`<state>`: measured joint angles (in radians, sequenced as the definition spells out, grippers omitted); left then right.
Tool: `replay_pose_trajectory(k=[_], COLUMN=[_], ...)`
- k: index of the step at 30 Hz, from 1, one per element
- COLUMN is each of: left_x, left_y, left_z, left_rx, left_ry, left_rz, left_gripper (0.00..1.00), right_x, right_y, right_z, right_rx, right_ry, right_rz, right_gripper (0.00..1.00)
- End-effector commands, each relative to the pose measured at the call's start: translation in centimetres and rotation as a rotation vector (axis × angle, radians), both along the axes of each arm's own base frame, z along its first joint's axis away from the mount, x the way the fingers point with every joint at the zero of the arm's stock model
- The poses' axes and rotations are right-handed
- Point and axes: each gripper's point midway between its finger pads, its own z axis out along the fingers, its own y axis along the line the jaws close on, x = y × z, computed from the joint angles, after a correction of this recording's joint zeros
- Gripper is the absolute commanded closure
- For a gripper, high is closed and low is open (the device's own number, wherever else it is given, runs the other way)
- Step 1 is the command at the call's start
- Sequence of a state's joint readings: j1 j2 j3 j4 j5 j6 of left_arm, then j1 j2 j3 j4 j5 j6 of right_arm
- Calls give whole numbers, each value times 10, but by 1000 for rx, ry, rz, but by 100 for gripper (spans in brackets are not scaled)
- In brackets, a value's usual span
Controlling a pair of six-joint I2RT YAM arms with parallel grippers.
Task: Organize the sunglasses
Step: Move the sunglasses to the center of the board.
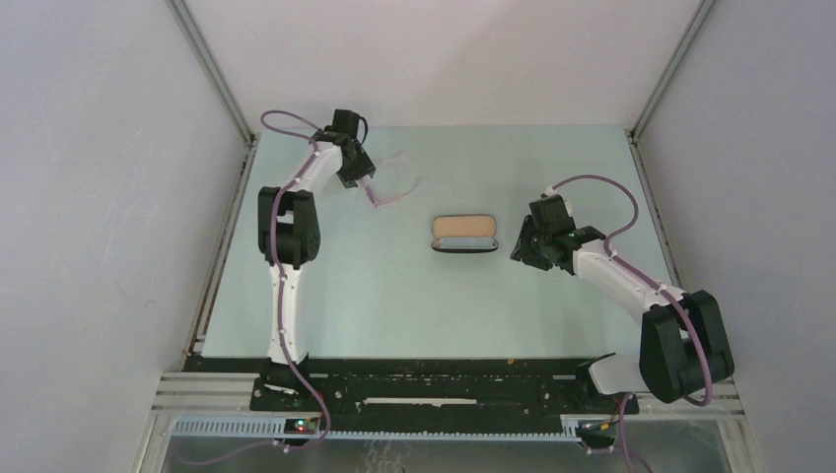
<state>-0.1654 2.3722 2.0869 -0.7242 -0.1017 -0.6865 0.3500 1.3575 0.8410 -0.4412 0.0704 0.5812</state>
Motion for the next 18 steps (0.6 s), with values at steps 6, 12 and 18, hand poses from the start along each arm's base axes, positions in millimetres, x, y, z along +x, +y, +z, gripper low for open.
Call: replay_pose_trajectory(k=[6,12,18], left_x=[14,-3,-31], left_y=[-2,-4,-4], left_z=[-11,-13,-7], left_rx=[-28,-21,5], left_ry=[-3,15,25], left_rz=[60,22,-37], left_gripper=[52,62,68], right_x=[16,18,16], right_y=[21,24,30], right_z=[18,20,23], right_rx=[39,41,52], right_ry=[-58,-60,-65], right_rz=[35,40,56], right_gripper=[54,54,56])
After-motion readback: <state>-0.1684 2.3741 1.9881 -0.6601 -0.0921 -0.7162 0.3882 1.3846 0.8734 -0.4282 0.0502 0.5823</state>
